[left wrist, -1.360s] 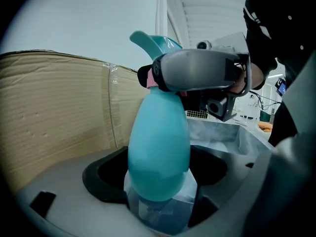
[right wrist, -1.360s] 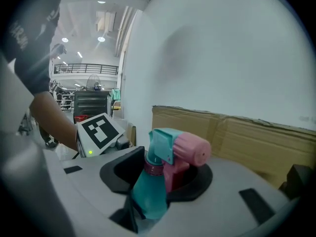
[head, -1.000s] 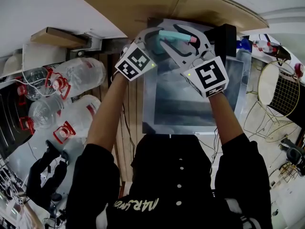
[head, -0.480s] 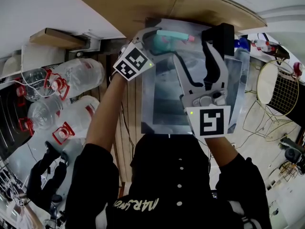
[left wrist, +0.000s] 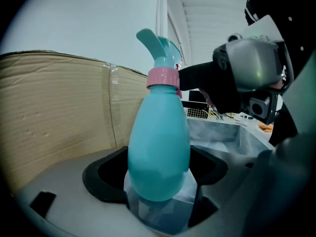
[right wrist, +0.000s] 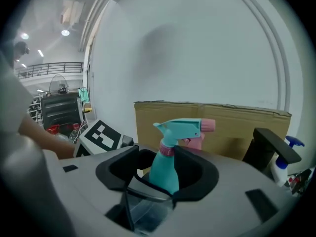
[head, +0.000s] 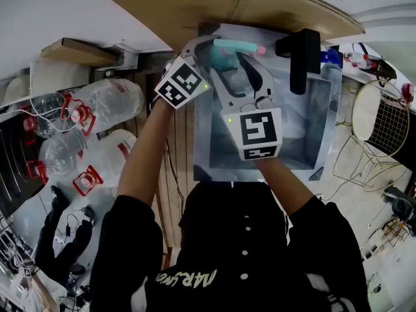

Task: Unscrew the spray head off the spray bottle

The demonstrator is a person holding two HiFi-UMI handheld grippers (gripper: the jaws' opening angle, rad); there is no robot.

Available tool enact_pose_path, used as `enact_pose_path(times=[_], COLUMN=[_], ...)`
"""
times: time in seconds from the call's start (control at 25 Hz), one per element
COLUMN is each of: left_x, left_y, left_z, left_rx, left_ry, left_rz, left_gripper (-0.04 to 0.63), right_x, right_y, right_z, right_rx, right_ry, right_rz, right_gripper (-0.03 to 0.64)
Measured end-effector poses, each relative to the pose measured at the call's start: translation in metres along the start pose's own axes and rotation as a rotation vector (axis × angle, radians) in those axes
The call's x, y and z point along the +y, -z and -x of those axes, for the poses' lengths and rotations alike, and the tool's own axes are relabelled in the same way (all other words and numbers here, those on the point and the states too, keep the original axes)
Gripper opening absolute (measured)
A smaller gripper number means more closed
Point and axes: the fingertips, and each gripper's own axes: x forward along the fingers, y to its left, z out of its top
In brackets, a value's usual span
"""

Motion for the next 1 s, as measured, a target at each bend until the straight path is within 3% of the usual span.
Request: enact_pose_path(times=[0.72,1.0], left_x=[-0.001,-0.001], left_y=[0.000,0.001], left_z=[0.000,0.001], left_rx=[0.020,0.025], left_ry=[0.003,0.004], left_rz=[-0.014,-0.014], left_gripper=[0.393,0.393], right_x=[-0.009,-0.013], right_y=[-0.007,-0.012], right_z=[-0.020,-0.028], right_rx=[-0.011,-0.024], right_ry=[-0.013,-0.023], right_rz=[0.075,0.076], right_gripper=[0.220,0.169])
